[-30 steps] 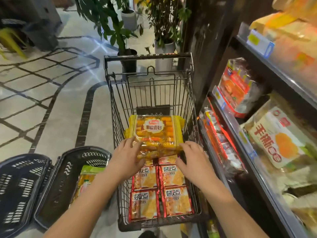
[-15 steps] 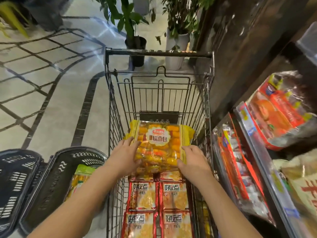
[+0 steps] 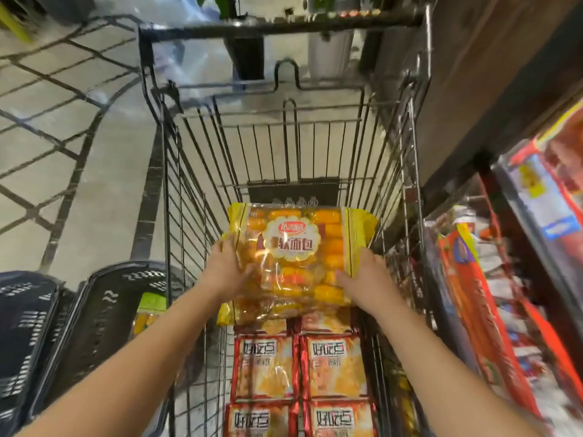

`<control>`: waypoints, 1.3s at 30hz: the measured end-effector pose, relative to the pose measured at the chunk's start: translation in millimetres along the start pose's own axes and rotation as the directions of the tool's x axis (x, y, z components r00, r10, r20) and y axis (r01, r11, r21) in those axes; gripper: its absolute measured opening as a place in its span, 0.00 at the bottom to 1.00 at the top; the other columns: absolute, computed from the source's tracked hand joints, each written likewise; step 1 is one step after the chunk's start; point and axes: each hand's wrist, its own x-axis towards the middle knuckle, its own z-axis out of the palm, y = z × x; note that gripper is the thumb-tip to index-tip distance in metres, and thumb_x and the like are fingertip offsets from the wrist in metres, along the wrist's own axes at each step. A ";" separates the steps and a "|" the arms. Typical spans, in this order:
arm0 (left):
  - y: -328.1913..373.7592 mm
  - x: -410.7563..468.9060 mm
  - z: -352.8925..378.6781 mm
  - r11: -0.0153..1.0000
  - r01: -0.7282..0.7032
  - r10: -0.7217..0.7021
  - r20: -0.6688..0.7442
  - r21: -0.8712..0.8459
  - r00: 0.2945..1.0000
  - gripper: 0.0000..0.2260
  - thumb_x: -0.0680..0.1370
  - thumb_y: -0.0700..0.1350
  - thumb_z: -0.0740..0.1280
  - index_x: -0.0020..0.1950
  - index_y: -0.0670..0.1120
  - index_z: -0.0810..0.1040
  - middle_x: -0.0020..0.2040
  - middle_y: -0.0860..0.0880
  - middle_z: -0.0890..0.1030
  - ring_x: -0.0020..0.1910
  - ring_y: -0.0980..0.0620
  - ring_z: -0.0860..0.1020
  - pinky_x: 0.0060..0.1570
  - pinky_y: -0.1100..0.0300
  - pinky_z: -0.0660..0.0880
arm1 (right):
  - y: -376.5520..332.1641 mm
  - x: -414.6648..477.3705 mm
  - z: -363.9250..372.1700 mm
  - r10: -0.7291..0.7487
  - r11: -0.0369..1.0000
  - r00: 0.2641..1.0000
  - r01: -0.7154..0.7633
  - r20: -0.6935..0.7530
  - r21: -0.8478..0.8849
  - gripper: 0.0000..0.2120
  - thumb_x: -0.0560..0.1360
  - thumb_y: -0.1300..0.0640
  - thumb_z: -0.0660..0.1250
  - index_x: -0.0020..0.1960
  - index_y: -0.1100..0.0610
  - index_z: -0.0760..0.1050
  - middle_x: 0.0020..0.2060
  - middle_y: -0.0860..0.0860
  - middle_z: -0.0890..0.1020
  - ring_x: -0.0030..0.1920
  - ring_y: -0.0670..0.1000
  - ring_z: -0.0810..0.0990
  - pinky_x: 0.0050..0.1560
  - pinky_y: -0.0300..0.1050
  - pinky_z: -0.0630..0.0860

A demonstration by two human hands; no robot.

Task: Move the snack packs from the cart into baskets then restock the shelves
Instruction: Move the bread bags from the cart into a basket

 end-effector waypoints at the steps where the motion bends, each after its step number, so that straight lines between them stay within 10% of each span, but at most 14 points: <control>1: -5.1 5.8 6.7 0.999 0.014 -0.015 -0.017 -0.030 1.000 0.41 0.78 0.55 0.72 0.84 0.48 0.51 0.80 0.42 0.61 0.78 0.40 0.64 0.75 0.40 0.65 | 3.6 5.4 6.0 0.026 0.999 1.000 -0.026 -0.001 0.026 0.37 0.78 0.43 0.68 0.79 0.55 0.58 0.73 0.58 0.67 0.70 0.61 0.71 0.67 0.57 0.73; 7: -22.0 25.5 31.0 0.971 0.070 -0.085 -0.056 -0.228 0.995 0.34 0.77 0.52 0.74 0.78 0.52 0.61 0.70 0.45 0.76 0.70 0.41 0.75 0.68 0.37 0.74 | 24.3 31.0 30.2 0.161 0.953 0.987 -0.151 -0.019 0.261 0.47 0.76 0.43 0.72 0.82 0.57 0.49 0.76 0.58 0.67 0.74 0.61 0.68 0.72 0.56 0.69; 15: -14.0 10.6 23.0 0.907 0.216 -0.197 0.091 -0.360 0.976 0.16 0.75 0.49 0.77 0.57 0.45 0.78 0.50 0.45 0.85 0.48 0.46 0.85 0.53 0.45 0.83 | 48.3 41.3 35.5 0.196 0.879 0.979 -0.202 0.059 0.432 0.48 0.63 0.33 0.75 0.75 0.55 0.67 0.66 0.53 0.78 0.66 0.57 0.78 0.63 0.56 0.77; 20: -7.6 -41.6 4.9 0.894 0.246 -0.225 0.100 -0.374 0.969 0.16 0.77 0.51 0.75 0.54 0.45 0.72 0.49 0.48 0.80 0.44 0.50 0.80 0.53 0.51 0.78 | 36.8 -8.4 12.2 0.169 0.795 0.985 -0.161 0.043 0.585 0.15 0.77 0.54 0.74 0.60 0.51 0.72 0.51 0.45 0.80 0.50 0.47 0.79 0.42 0.38 0.73; 27: 1.1 -133.9 -25.5 0.966 0.118 -0.138 -0.070 -0.231 0.988 0.22 0.76 0.64 0.71 0.49 0.47 0.71 0.46 0.48 0.81 0.45 0.49 0.80 0.48 0.48 0.81 | 23.2 -87.5 -23.4 0.110 0.747 0.990 -0.021 -0.092 0.664 0.05 0.79 0.53 0.70 0.53 0.45 0.76 0.49 0.47 0.83 0.50 0.48 0.82 0.49 0.49 0.80; 33: -14.5 -210.3 -52.6 0.908 0.001 -0.085 -0.183 -0.419 0.979 0.39 0.72 0.69 0.70 0.75 0.47 0.69 0.60 0.52 0.81 0.51 0.51 0.83 0.52 0.50 0.81 | 10.0 -158.6 -61.5 0.061 0.726 0.984 0.070 -0.166 0.684 0.19 0.73 0.44 0.76 0.58 0.53 0.78 0.50 0.53 0.85 0.48 0.55 0.85 0.49 0.59 0.83; 39: -34.0 -281.2 -75.0 0.725 -0.061 -0.115 -0.207 -0.686 0.972 0.11 0.77 0.53 0.74 0.58 0.55 0.78 0.48 0.53 0.87 0.41 0.57 0.86 0.42 0.57 0.82 | -11.3 -199.5 -79.0 -0.078 0.711 0.992 0.126 -0.101 0.691 0.20 0.73 0.47 0.76 0.58 0.56 0.75 0.45 0.45 0.81 0.42 0.42 0.80 0.37 0.35 0.75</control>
